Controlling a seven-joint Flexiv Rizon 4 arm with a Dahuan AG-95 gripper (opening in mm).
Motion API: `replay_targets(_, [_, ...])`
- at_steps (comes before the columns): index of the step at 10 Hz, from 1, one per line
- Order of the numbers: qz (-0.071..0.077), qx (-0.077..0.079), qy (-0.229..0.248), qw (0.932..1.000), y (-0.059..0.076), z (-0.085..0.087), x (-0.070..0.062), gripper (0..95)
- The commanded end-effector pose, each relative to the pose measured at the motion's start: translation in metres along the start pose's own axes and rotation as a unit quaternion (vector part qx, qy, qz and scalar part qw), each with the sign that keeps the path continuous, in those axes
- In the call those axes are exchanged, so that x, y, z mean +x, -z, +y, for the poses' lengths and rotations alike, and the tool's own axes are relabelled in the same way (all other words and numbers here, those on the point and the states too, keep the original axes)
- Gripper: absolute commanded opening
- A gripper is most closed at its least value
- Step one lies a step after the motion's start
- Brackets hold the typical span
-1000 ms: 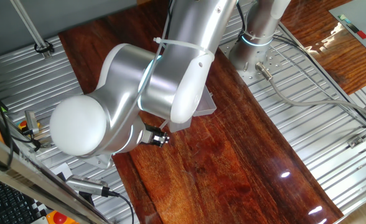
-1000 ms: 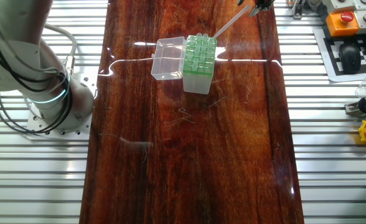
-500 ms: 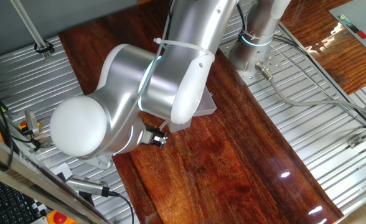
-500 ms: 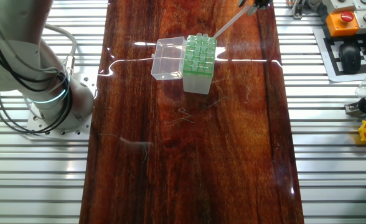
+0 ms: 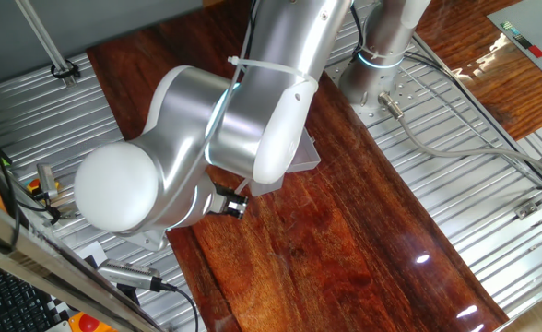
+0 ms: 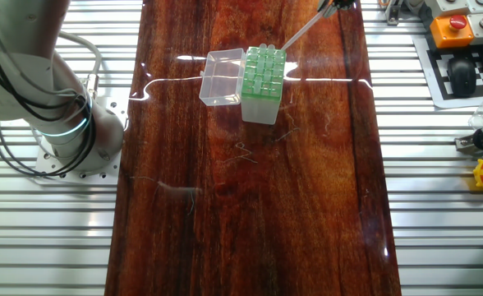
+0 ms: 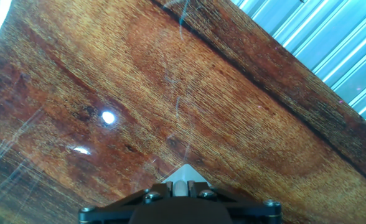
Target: Insert a large pipette tip into the holder for large pipette tips
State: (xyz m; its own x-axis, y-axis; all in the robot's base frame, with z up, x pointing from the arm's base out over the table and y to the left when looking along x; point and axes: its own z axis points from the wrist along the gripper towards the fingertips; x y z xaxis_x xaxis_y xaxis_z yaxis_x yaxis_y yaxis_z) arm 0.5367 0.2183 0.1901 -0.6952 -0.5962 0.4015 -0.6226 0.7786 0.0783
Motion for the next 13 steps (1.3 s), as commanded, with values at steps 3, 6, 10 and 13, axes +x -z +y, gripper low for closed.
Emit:
replay_targets(3, [-0.026,-0.005,-0.004,0.9997,0.004,0.003,0.003,0.0])
replay_targets(6, [-0.048,0.002,-0.004,0.9988,0.009,0.005,0.006,0.0])
replay_targets(10, [-0.080,0.030,-0.002,0.9963,0.012,0.004,0.013,0.0])
replay_targets(13, [-0.102,0.031,-0.006,0.9943,0.014,0.002,0.020,0.0])
